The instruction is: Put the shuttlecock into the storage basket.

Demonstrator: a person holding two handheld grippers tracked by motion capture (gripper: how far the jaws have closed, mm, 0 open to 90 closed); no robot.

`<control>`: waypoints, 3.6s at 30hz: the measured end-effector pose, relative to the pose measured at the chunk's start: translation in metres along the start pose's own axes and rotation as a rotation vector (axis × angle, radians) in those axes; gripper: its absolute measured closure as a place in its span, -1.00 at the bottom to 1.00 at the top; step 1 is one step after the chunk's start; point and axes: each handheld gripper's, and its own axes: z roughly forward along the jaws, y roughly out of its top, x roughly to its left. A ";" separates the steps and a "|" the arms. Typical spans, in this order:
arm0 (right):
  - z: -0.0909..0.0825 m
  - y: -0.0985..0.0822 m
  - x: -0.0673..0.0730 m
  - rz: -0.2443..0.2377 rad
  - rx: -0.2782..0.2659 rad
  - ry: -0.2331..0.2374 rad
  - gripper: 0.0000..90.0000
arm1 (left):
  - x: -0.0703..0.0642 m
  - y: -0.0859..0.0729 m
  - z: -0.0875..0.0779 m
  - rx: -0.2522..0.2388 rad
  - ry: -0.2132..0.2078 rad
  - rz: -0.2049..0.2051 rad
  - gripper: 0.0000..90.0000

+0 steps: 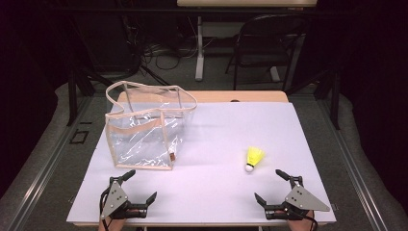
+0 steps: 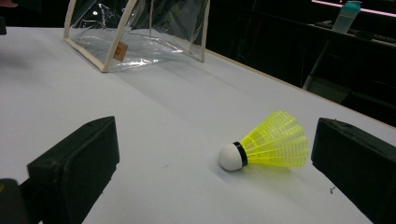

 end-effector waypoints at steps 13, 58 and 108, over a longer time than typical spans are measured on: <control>0.002 0.000 -0.001 0.013 0.015 -0.001 -0.99 | 0.000 0.000 -0.001 0.001 0.008 0.000 -1.00; 0.037 0.018 -0.019 0.038 0.227 -0.027 -0.99 | 0.000 0.000 -0.003 -0.014 0.005 -0.001 -1.00; 0.078 0.045 -0.067 0.100 0.372 0.044 -1.00 | 0.000 0.001 -0.002 -0.019 -0.003 0.003 -1.00</control>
